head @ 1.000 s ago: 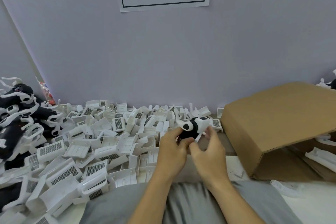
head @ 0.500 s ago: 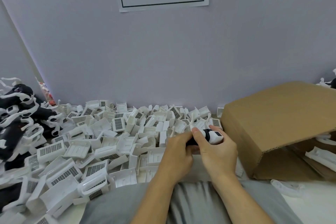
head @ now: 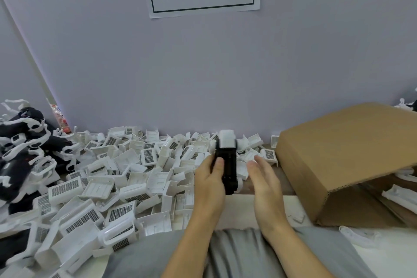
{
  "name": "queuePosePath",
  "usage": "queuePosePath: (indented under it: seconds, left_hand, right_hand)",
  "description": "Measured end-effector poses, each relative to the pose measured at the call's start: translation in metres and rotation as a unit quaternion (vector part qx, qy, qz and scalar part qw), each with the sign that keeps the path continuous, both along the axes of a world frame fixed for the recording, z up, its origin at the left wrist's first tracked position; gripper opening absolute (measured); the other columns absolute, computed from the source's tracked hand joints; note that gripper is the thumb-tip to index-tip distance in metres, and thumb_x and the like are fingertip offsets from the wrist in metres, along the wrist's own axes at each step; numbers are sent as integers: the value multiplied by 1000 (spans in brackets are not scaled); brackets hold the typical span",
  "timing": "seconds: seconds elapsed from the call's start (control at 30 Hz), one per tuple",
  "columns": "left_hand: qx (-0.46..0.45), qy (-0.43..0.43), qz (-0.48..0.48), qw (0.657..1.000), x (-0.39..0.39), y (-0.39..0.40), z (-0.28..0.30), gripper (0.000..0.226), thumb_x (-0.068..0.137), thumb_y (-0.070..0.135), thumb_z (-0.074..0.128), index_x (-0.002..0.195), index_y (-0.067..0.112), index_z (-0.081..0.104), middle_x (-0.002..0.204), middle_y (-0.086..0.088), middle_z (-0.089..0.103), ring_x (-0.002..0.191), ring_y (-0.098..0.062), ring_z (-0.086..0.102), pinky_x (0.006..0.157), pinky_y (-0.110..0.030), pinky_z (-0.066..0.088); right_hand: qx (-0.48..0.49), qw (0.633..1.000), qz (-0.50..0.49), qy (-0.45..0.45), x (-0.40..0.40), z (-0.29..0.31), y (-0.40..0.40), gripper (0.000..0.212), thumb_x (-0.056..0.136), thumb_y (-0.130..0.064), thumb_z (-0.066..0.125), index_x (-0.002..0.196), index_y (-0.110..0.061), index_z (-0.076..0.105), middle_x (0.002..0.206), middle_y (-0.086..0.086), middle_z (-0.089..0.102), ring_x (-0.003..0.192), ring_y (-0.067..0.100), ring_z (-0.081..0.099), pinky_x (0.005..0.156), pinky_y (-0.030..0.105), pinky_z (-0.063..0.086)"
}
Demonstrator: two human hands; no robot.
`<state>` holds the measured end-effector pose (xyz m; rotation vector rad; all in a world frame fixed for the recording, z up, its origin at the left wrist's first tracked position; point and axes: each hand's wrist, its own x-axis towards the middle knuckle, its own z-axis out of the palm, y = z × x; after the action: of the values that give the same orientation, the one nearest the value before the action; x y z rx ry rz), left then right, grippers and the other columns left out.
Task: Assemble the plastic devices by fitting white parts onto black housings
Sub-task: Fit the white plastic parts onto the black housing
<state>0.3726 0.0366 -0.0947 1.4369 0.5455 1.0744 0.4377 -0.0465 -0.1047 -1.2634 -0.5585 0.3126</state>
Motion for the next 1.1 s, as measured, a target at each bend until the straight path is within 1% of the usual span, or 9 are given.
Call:
queuePosePath:
  seconds: [0.1,0.17,0.33,0.4,0.5,0.6,0.77,1.0,1.1]
  left_hand:
    - [-178,-81,-37,980,-5,4,7,32,98,32,54,81,15,76,83,-9,68,76,-22,63,73,-36,50]
    - [-205,-101,-51,972,-6,7,10,27,83,45,69,70,22,77,78,-6,68,70,-19,65,70,-34,52]
    - [-188,-53,-11,981,-2,9,5,14,67,37,83,63,29,73,70,-2,69,66,-19,68,62,-32,57]
    - [-208,-39,8,977,-2,7,5,21,63,39,80,76,26,70,76,-5,70,70,-21,70,66,-36,59]
    - [-275,-62,-4,959,-2,5,9,59,62,40,82,104,8,55,84,-7,67,72,-22,69,66,-38,56]
    - [-293,-114,-50,948,-5,4,14,44,84,37,75,110,7,56,93,-14,61,74,-23,64,63,-34,53]
    - [-279,-141,-81,946,-9,0,19,44,94,28,59,124,-4,57,110,-28,63,99,-38,60,85,-48,47]
    - [-287,-123,-122,942,-12,0,17,35,105,18,42,132,1,57,106,-16,71,81,-23,70,71,-37,56]
    - [-306,-98,-127,939,-12,-1,16,40,101,25,43,130,2,60,110,-14,72,88,-31,65,66,-35,48]
  right_hand:
    - [-13,1000,-17,21,3,0,0,32,105,-25,44,134,-20,58,136,-5,60,123,4,53,107,27,41]
    - [-36,998,-18,39,3,-1,2,31,107,-24,39,128,-19,61,130,-1,63,125,13,56,111,42,41]
    - [-66,996,-24,59,2,2,4,31,106,-23,37,114,-20,68,108,0,69,101,15,63,76,31,47]
    - [-78,995,-23,57,2,1,4,31,106,-21,38,109,-21,69,100,1,69,93,16,63,70,30,45]
    - [-93,994,-16,58,2,1,3,30,105,-20,39,102,-23,69,92,-1,68,84,17,64,67,32,46]
    - [-91,993,-2,81,3,2,4,29,104,-19,41,94,-21,68,85,4,69,79,21,65,64,32,46]
    - [-77,991,72,88,-1,3,4,29,102,-18,41,91,-10,67,75,17,72,61,26,65,58,31,43]
    - [-55,985,158,36,-7,6,-2,40,76,-26,53,106,-2,60,87,16,69,64,28,66,67,37,45]
    - [-62,985,161,19,-9,6,-3,14,91,-16,60,102,-8,57,81,10,70,63,27,65,66,37,44]
